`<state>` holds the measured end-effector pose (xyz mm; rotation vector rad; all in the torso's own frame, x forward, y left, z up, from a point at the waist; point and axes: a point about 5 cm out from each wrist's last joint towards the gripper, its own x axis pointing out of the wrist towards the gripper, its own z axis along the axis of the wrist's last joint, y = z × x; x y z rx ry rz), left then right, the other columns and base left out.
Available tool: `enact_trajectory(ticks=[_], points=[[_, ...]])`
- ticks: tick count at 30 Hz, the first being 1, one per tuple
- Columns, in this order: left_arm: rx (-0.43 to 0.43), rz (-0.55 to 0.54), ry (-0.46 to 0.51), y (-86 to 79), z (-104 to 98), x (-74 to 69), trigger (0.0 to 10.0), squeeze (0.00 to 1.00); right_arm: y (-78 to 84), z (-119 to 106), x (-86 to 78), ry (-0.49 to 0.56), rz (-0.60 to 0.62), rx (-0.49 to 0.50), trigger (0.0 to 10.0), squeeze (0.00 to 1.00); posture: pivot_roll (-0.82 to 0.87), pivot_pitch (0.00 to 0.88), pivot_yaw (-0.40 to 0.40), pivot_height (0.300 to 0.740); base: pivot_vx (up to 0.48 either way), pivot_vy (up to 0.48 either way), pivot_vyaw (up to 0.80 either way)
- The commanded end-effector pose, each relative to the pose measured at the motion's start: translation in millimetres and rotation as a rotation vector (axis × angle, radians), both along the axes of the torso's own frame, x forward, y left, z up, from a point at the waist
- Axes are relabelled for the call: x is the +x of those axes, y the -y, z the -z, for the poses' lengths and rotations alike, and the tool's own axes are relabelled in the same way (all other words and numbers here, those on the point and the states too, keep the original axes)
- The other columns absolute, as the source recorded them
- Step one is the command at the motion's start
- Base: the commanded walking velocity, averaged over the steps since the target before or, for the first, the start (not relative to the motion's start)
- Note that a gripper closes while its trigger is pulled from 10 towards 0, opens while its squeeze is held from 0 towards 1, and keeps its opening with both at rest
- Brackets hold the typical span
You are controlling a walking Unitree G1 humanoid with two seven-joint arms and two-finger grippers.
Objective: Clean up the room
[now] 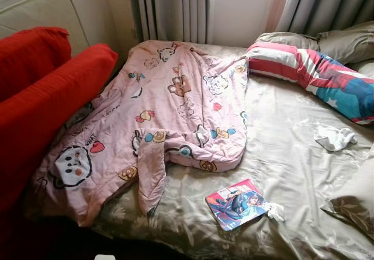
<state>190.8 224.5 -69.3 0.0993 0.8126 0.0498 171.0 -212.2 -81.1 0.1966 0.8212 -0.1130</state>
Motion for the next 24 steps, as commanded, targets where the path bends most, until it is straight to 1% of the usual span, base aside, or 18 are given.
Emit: enact_trajectory(ticks=[1,3,6,13,17,24], points=[[0.000,-0.004,-0.029,-1.2,4.2,-8.3,10.0,0.00,0.5,4.4,-10.0,-0.027,0.021,0.012,10.0,0.00,-0.02,0.165,0.012,0.740,0.000,0.000,-0.71],[-0.002,-0.006,-0.029,-1.1,4.5,-8.7,10.0,0.00,0.8,4.5,-10.1,-0.031,0.006,0.002,10.0,0.00,-0.02,0.161,0.011,0.740,0.000,0.000,-0.52],[-0.003,-0.008,-0.030,-0.7,4.9,-9.3,10.0,0.00,1.4,4.5,-10.7,-0.027,0.018,0.003,10.0,0.00,-0.01,0.159,0.009,0.740,0.000,0.000,-0.48],[-0.010,-0.021,-0.024,-0.8,5.0,-10.0,10.0,0.00,1.3,3.9,-10.3,-0.017,0.006,0.001,10.0,0.00,-0.01,0.157,0.007,0.740,0.000,0.000,0.00],[0.000,-0.013,-0.022,-1.0,4.6,-9.6,10.0,0.00,1.3,3.8,-10.3,-0.015,0.008,0.001,10.0,0.00,-0.01,0.157,0.007,0.740,0.000,0.000,0.00],[-0.001,-0.030,-0.012,-0.4,3.5,-6.6,10.0,0.00,1.5,2.4,-6.8,-0.007,0.007,-0.002,10.0,0.00,0.00,0.157,-0.006,0.740,0.000,-0.302,0.00]])
